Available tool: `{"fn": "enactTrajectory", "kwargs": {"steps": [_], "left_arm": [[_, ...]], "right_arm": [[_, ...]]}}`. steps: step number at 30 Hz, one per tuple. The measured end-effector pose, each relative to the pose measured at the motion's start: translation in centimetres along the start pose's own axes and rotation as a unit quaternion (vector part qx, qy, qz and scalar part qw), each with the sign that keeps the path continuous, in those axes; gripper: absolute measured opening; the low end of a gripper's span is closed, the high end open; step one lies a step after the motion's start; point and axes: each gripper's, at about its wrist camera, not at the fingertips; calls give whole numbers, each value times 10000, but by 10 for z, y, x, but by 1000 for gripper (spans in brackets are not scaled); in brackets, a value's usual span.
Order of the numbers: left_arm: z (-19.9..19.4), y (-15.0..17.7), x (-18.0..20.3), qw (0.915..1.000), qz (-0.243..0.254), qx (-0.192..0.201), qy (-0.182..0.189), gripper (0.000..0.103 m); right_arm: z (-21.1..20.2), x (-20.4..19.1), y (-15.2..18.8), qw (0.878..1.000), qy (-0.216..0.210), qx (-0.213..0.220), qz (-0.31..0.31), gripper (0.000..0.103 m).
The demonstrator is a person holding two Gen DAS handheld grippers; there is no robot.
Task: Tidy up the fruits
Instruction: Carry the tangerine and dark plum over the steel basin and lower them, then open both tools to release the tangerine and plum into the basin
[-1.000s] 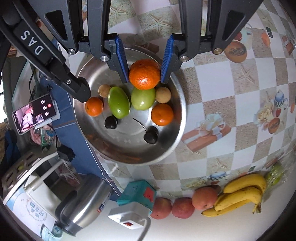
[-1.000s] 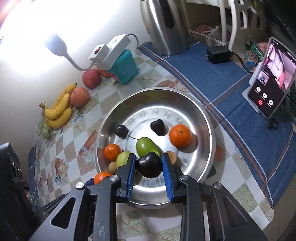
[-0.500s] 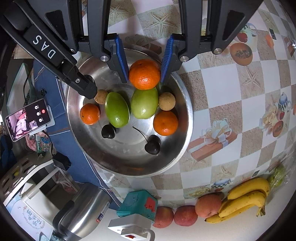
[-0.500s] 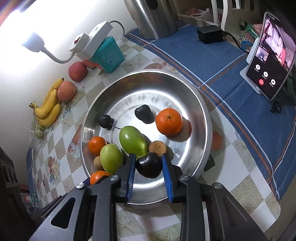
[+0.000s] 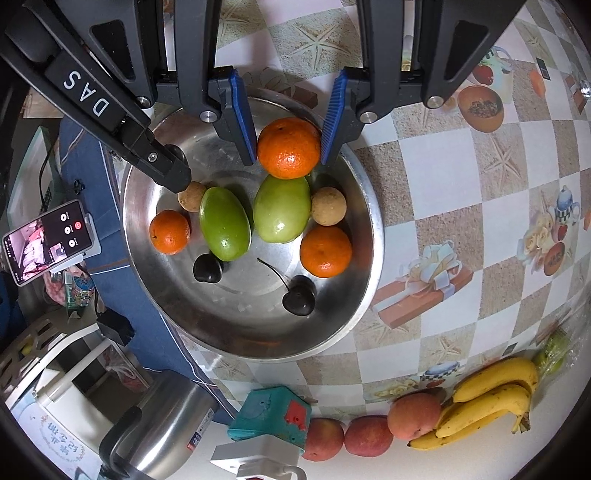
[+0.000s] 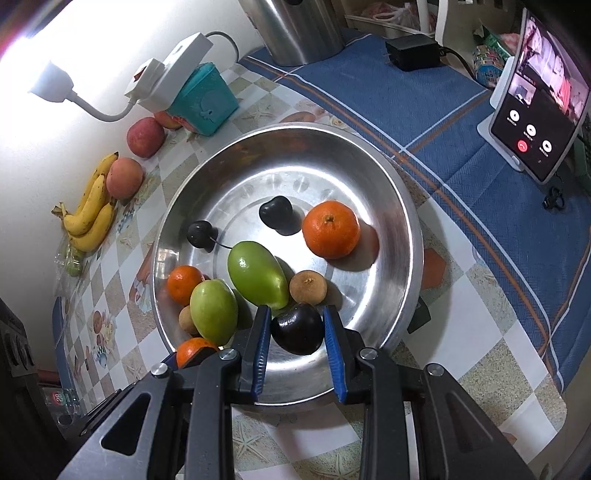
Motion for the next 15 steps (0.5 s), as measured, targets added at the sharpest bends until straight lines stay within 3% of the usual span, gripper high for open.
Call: {"fn": "enactTrajectory", "kwargs": {"steps": [15], "left_arm": [[3, -1, 2, 10000, 40, -44, -2, 40]], "right_arm": [[0, -1, 0, 9999, -53, -58, 87, 30]]}}
Point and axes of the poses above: each gripper's, at about its wrist camera, not at the fingertips, and z roughly the way its jaws point, x to its right, y to its underside
